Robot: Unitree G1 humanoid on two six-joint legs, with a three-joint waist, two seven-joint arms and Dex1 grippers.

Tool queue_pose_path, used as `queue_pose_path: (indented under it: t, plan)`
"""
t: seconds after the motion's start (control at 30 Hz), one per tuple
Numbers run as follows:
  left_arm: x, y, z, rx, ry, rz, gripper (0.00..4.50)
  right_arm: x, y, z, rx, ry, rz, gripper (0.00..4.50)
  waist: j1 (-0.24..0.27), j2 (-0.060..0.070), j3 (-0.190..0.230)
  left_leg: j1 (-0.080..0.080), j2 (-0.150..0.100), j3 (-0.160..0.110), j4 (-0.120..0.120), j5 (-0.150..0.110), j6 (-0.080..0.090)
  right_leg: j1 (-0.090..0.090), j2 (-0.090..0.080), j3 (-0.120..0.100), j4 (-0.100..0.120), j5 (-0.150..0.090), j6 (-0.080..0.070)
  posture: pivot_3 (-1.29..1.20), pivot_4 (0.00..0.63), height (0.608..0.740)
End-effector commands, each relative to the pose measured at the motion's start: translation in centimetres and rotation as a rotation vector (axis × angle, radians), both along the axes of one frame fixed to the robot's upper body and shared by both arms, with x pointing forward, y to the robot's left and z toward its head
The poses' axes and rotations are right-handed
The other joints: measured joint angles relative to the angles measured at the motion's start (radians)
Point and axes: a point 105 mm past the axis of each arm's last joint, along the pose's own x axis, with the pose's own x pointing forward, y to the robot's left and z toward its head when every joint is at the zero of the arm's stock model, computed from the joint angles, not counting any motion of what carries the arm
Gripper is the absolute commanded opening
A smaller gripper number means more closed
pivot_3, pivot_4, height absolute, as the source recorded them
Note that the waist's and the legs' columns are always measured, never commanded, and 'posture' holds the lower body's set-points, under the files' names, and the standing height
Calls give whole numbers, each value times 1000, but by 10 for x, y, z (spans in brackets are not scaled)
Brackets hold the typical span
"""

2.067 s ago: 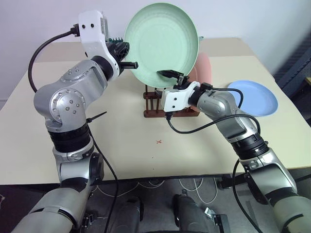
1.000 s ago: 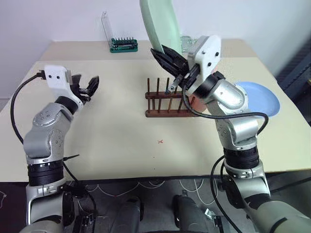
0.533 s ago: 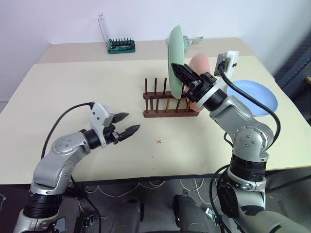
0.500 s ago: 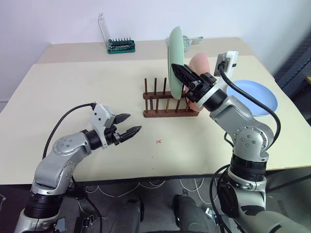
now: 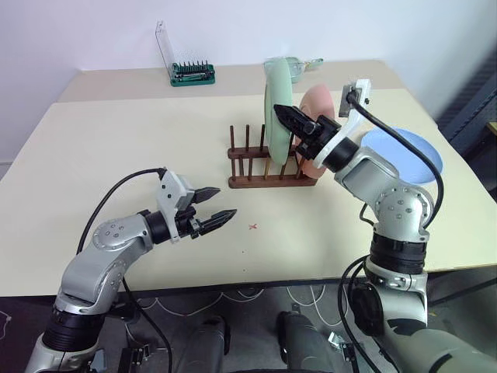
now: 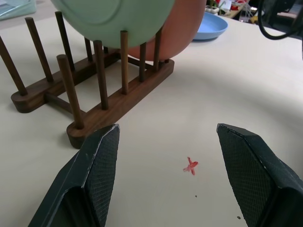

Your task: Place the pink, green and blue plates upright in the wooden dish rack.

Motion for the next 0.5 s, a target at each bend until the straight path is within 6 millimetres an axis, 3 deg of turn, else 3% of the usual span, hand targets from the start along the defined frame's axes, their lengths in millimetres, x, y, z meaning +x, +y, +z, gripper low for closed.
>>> queue_pose_path:
  t: [0.03,0.3,0.5]
  plan:
    - [-4,-4,7,3,-47,-13,3401,0,2,16,19,-28,9,710,0,0,0,0,0,0,0,0,0,0,0,0,0,0,0,0,150,740]
    - [-3,-2,5,5,-46,-5,3401,0,2,19,-15,-44,-16,4446,0,0,0,0,0,0,0,0,0,0,0,0,0,0,0,0,150,740]
    - [-1,0,3,6,-51,7,3401,-4,2,30,-94,-118,-41,4446,0,0,0,0,0,0,0,0,0,0,0,0,0,0,0,0,150,740]
